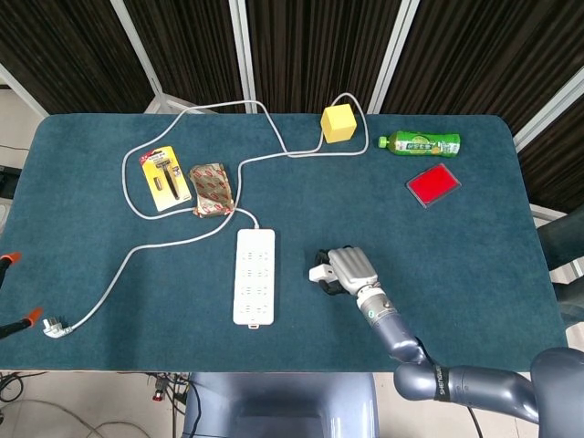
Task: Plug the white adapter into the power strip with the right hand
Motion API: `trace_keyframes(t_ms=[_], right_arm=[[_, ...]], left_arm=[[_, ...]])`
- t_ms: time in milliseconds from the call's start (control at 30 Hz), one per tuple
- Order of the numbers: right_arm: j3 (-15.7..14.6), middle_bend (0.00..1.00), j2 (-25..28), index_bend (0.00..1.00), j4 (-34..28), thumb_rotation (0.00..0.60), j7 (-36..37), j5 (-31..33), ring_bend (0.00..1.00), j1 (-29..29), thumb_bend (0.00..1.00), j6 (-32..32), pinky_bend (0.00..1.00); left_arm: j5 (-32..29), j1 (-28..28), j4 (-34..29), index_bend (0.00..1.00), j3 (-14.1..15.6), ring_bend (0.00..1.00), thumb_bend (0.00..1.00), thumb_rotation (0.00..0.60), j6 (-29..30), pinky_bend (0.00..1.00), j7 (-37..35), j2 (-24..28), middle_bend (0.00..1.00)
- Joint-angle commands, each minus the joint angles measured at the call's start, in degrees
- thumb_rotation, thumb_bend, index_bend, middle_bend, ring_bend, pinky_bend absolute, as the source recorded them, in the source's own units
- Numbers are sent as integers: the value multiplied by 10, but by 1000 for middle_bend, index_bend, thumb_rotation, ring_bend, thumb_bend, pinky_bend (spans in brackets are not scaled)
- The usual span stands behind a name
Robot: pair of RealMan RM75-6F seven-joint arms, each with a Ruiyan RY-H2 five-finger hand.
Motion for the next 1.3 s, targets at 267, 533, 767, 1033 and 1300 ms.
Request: trace_keyframes(t_ms=[267,533,767,1033,1300], right_arm=[[-7,584,78,700,-62,600,-172,26,493,69,614,-9,321],[9,602,91,722,-104,600,-273,149,508,139,614,4,340],[30,602,78,722,-126,600,-306,263,508,197,614,16,342],[55,602,42,722,-105,600,-317,330,508,246,613,53,342],[50,602,3,722,-61,600,-317,309,508,267,614,78,342]], left_arm=[[0,3,-2,211,-1,0,100,600,4,0,-13,6,0],[1,4,-2,212,-1,0,100,600,6,0,-13,6,0],[0,5,-1,212,-2,0,100,600,6,0,-18,8,0],[-5,6,0,212,-5,0,100,600,7,0,-27,11,0],[-10,5,-1,212,-6,0,100,600,3,0,-27,12,0]])
